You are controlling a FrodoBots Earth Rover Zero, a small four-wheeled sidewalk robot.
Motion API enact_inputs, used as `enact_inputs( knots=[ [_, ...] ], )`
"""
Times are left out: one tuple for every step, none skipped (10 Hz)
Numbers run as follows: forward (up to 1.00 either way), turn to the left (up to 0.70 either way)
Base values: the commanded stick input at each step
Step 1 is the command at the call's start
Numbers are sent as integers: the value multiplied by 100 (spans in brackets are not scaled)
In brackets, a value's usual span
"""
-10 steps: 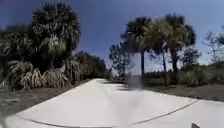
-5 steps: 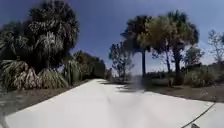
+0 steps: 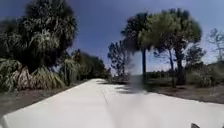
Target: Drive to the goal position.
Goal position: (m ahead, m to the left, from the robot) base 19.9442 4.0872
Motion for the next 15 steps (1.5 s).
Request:
enact_inputs(
  knots=[
    [70,14],
    [70,14],
    [70,14],
    [70,14],
    [70,11],
    [70,0],
    [70,0],
    [70,0],
    [70,0],
    [70,0],
    [70,0],
    [70,0],
    [70,0],
    [70,0],
    [70,0]
  ],
)
